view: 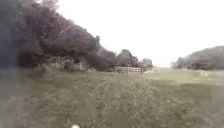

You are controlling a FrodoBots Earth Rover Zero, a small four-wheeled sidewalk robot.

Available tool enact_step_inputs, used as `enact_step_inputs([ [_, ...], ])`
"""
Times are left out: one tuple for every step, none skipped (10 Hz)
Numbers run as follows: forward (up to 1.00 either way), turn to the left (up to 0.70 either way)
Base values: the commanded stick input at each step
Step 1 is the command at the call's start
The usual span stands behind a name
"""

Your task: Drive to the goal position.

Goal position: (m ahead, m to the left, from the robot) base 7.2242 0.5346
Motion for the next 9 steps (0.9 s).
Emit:
enact_step_inputs([
  [0.70,-0.14],
  [0.70,-0.13],
  [0.70,-0.10],
  [0.70,-0.02],
  [0.70,-0.06],
  [0.70,-0.10],
  [0.70,-0.14],
  [0.70,-0.14],
  [0.70,-0.14],
])
